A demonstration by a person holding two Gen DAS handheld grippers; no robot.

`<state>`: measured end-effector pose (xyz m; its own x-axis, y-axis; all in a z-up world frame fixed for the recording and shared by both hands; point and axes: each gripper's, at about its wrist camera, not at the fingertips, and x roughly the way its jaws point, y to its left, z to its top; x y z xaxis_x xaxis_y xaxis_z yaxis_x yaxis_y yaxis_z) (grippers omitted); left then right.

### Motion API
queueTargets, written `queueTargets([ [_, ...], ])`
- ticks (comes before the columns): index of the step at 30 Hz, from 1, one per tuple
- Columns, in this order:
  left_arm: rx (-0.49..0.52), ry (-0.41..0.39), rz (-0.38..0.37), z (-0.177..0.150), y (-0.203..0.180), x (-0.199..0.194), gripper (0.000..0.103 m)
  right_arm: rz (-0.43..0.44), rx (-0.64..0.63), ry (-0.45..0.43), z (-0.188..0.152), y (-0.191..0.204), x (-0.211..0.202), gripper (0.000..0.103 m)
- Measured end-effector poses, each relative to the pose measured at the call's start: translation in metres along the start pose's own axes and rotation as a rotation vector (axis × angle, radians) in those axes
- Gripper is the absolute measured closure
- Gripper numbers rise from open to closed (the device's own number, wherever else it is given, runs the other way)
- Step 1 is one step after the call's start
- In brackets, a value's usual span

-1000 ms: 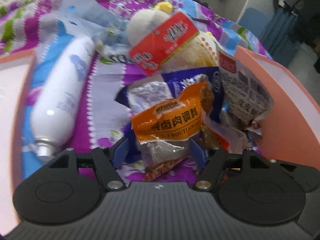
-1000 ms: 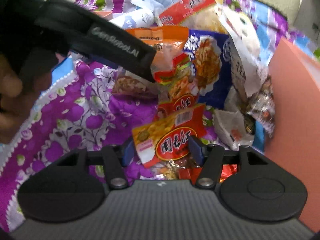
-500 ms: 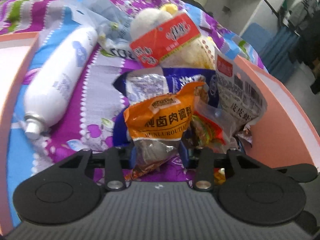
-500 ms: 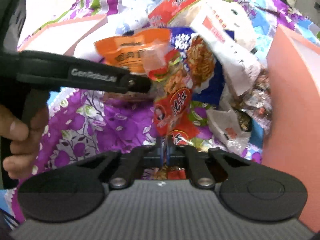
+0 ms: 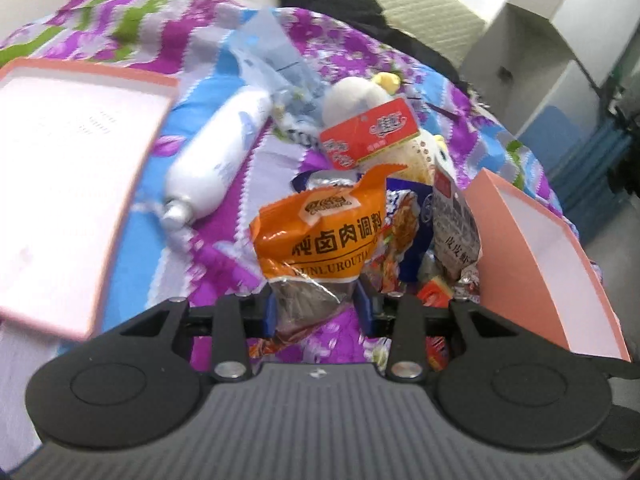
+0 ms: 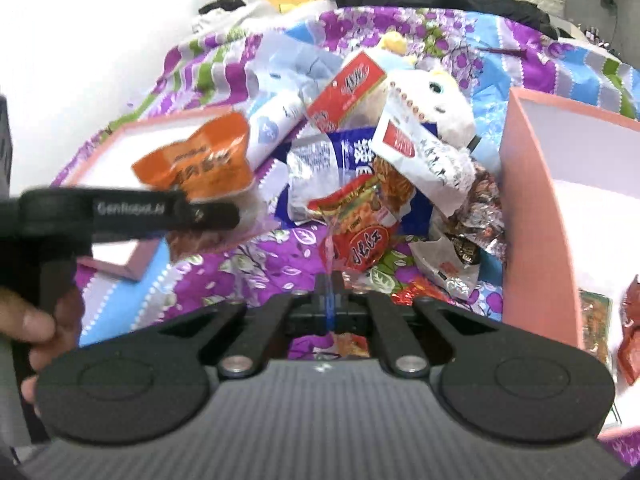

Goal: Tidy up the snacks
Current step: 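Lift the orange bag and carry it over the pink box with the left gripper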

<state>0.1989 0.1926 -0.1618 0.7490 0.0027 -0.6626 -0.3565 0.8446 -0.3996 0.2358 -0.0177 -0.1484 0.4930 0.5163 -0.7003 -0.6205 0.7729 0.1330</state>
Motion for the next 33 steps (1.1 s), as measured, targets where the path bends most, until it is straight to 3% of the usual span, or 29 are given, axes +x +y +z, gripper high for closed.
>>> queueTargets([
  [7,-0.029,0.027,0.041,-0.016,-0.008,-0.050,0.060,-0.002,0.015,-0.057,0.004,0.006,-0.042,0.100],
  [17,-0.100,0.078,0.040,-0.027,0.006,-0.096,0.061,-0.009,0.147,-0.089,0.004,0.007,-0.079,0.100],
  [33,-0.043,0.085,0.076,-0.060,-0.042,-0.139,0.060,-0.016,0.143,-0.127,-0.029,0.007,-0.146,0.100],
])
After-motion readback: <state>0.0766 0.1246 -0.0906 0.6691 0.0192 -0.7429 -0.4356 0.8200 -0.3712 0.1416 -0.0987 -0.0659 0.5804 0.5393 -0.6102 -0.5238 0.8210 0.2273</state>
